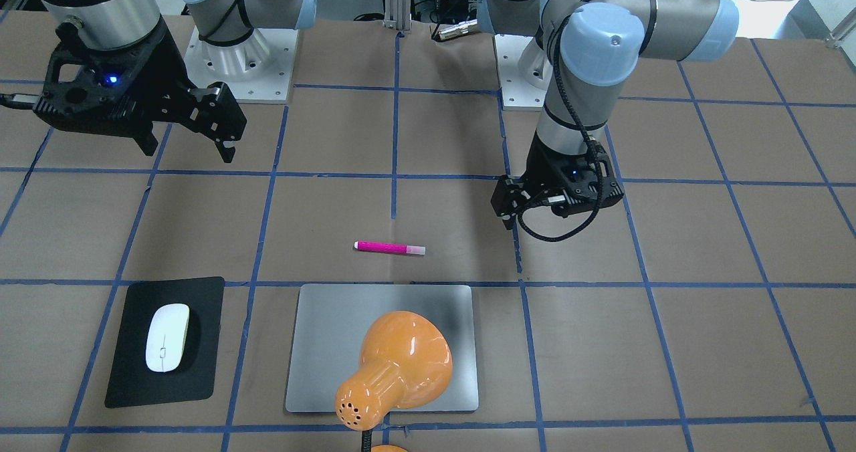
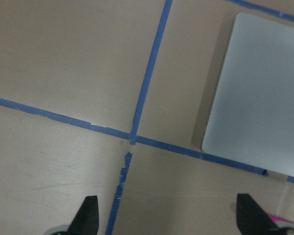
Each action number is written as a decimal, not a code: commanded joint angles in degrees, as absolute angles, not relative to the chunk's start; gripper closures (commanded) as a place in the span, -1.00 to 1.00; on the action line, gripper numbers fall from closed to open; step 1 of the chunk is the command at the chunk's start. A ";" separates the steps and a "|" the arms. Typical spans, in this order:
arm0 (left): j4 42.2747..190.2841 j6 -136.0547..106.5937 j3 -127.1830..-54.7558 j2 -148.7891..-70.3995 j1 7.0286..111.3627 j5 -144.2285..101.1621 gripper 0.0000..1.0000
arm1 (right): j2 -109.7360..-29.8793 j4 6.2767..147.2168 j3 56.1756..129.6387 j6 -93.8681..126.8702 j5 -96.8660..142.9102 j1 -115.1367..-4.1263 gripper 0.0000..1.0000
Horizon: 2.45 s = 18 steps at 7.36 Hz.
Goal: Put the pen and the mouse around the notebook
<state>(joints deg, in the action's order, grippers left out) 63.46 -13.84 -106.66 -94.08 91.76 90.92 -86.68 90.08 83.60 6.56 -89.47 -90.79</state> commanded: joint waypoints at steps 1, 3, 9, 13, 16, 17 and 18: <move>78.85 1.78 -101.89 -90.54 84.32 90.53 -1.00 | -86.75 90.09 83.67 6.68 -89.47 -90.79 -1.00; 84.36 6.41 -97.66 -88.87 82.44 90.62 -1.00 | -86.75 90.18 83.67 6.68 -89.47 -90.88 -1.00; 90.79 6.34 -96.77 -86.04 85.50 90.26 -1.00 | -86.66 90.09 83.58 6.68 -89.39 -90.88 -1.00; 90.79 6.50 -96.68 -85.17 87.01 90.53 -1.00 | -86.40 90.09 83.15 6.68 -89.38 -90.88 -1.00; 90.79 6.59 -96.50 -84.73 87.01 90.97 -1.00 | -86.31 90.09 83.14 6.68 -89.47 -90.88 -1.00; 90.79 6.77 -96.50 -84.64 87.01 91.05 -1.00 | -86.31 90.09 83.14 6.68 -89.47 -90.88 -1.00; 90.79 6.85 -96.50 -84.12 87.10 90.71 -1.00 | -86.31 90.17 83.14 6.68 -89.39 -90.88 -1.00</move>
